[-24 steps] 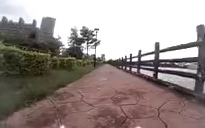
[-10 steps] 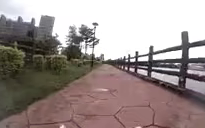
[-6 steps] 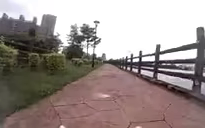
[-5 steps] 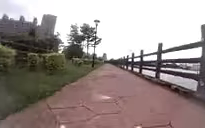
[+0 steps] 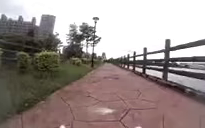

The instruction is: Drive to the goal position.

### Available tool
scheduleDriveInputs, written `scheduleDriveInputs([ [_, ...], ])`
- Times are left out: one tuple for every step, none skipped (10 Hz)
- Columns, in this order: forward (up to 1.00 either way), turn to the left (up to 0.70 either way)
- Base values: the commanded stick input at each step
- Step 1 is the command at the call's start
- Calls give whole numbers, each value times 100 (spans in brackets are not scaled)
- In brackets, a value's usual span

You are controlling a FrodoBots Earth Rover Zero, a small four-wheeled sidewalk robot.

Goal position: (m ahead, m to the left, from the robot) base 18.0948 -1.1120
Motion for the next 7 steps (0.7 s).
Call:
scheduleDriveInputs([
  [100, 6],
  [100, 6],
  [100, 6],
  [100, 6],
  [100, 6],
  [100, 6],
  [100, 6],
])
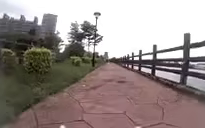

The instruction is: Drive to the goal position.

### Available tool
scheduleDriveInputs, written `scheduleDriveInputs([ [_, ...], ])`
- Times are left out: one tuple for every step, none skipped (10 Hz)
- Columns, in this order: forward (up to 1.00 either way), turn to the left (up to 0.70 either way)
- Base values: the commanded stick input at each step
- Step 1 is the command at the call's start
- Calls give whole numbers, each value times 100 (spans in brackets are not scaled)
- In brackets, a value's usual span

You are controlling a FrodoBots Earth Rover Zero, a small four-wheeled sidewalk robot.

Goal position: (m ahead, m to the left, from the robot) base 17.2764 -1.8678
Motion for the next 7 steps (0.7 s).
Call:
scheduleDriveInputs([
  [100, 6],
  [100, 6],
  [100, 6],
  [100, 6],
  [100, 6],
  [20, 1],
  [0, 0],
])
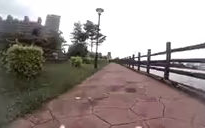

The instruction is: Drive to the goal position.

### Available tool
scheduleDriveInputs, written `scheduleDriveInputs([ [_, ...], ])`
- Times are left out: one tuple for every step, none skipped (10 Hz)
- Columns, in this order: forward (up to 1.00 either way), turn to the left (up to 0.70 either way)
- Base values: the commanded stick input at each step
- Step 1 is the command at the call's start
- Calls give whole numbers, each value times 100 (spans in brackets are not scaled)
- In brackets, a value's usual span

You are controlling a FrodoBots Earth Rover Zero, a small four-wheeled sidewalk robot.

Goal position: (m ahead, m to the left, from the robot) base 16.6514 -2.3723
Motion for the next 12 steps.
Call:
scheduleDriveInputs([
  [0, 0],
  [0, 0],
  [58, 3],
  [100, 6],
  [100, 6],
  [100, 6],
  [100, 6],
  [100, 6],
  [100, 6],
  [100, 6],
  [100, 2],
  [100, -19],
])
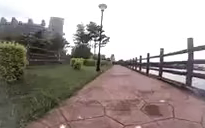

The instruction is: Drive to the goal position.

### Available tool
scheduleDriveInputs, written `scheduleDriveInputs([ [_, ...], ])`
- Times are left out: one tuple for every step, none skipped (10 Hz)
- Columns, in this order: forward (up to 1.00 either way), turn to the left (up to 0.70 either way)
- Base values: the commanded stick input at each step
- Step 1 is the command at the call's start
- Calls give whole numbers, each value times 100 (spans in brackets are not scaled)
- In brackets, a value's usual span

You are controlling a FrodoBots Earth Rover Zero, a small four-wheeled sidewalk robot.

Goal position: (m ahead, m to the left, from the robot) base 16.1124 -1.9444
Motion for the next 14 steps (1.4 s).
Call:
scheduleDriveInputs([
  [100, -34],
  [100, -34],
  [100, -34],
  [100, -34],
  [100, -34],
  [100, -34],
  [100, -34],
  [100, -34],
  [100, -34],
  [100, -34],
  [100, -34],
  [100, -34],
  [100, -12],
  [100, 7],
])
